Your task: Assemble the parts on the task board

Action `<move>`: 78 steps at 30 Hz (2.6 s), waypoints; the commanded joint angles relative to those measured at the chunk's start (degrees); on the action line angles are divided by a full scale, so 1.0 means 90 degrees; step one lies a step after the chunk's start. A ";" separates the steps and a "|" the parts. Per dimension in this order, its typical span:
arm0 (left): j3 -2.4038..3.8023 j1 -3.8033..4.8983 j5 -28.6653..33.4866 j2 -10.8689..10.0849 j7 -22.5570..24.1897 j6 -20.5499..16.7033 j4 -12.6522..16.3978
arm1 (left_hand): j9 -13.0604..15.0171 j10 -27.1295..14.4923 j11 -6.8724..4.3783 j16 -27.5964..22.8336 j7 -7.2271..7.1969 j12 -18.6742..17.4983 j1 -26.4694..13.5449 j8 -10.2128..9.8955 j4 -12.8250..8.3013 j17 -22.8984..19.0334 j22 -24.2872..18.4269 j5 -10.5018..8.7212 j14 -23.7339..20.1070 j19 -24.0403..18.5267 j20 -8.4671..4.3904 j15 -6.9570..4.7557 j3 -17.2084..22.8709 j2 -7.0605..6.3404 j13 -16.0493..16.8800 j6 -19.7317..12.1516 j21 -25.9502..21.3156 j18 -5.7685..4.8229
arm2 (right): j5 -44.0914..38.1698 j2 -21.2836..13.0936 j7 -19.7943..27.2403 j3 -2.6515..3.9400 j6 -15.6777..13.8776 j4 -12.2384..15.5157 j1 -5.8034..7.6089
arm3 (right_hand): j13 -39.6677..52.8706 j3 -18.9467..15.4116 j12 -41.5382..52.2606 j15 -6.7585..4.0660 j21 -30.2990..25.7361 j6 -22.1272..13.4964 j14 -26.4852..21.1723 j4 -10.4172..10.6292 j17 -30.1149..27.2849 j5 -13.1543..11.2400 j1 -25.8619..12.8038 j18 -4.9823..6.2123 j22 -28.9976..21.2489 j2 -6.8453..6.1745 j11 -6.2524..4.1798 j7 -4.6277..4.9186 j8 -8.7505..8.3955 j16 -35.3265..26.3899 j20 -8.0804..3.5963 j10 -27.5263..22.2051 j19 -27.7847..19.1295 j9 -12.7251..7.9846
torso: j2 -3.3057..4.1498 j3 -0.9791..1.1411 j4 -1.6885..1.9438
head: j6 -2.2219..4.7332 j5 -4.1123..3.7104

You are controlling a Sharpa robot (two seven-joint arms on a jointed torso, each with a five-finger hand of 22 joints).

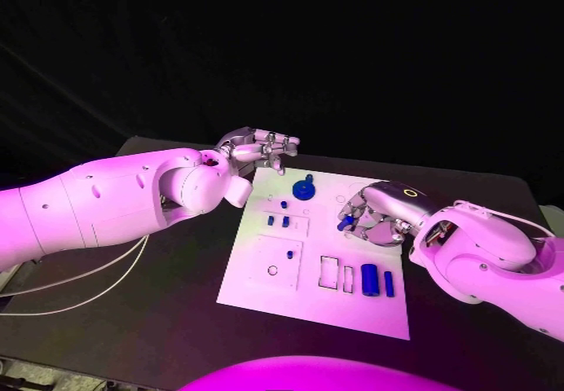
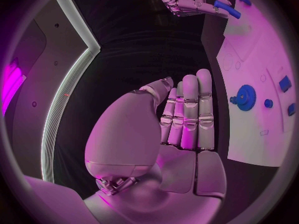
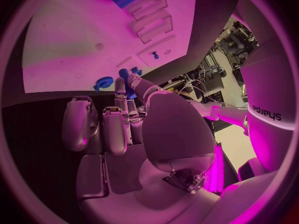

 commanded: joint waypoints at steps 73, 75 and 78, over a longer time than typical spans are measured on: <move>0.0003 0.0006 0.0004 0.0148 -0.0056 0.0180 -0.0015 | 0.0007 -0.0055 -0.0002 -0.0042 0.0005 0.0052 -0.0015 0.0005 0.0010 -0.0009 -0.0016 -0.0013 -0.0042 -0.0002 0.0056 0.0017 -0.0047 0.0013 -0.0012 -0.0056 -0.0049 0.0093 | -0.0714 0.2118 -0.0140 -0.0149 0.0351 -0.0933 -0.1073 | 0.0015 0.0023 -0.0097 -0.0045 -0.0064 0.0081 0.0327 -0.0007 -0.0066 0.0040 -0.0018 -0.0050 0.0639 -0.0033 0.0023 -0.0078 0.0104 -0.0024 -0.0027 0.0026 -0.0022 0.0184 | 0.0000 -0.0003 0.0000 | -0.0124 0.0258; 0.0003 0.0006 0.0004 0.0149 -0.0056 0.0179 -0.0015 | 0.0007 -0.0055 -0.0002 -0.0042 0.0005 0.0052 -0.0015 0.0005 0.0010 -0.0009 -0.0016 -0.0013 -0.0042 -0.0002 0.0056 0.0017 -0.0047 0.0013 -0.0012 -0.0056 -0.0049 0.0093 | -0.0716 0.2131 -0.0140 -0.0150 0.0371 -0.0935 -0.1073 | 0.0016 0.0020 -0.0098 -0.0044 -0.0062 0.0081 0.0328 -0.0007 -0.0066 0.0037 -0.0021 -0.0050 0.0641 -0.0037 0.0024 -0.0077 0.0105 -0.0023 -0.0027 0.0028 -0.0021 0.0186 | 0.0002 -0.0002 0.0001 | -0.0125 0.0258; 0.0004 0.0006 0.0004 0.0147 -0.0056 0.0177 -0.0014 | 0.0007 -0.0055 -0.0002 -0.0042 0.0005 0.0052 -0.0015 0.0005 0.0010 -0.0009 -0.0016 -0.0013 -0.0042 -0.0002 0.0056 0.0017 -0.0047 0.0013 -0.0012 -0.0056 -0.0049 0.0093 | -0.0719 0.2140 -0.0142 -0.0152 0.0378 -0.0934 -0.1073 | 0.0017 0.0019 -0.0099 -0.0044 -0.0061 0.0081 0.0328 -0.0007 -0.0065 0.0036 -0.0023 -0.0051 0.0641 -0.0038 0.0024 -0.0077 0.0105 -0.0023 -0.0027 0.0028 -0.0021 0.0186 | 0.0005 -0.0006 0.0003 | -0.0129 0.0255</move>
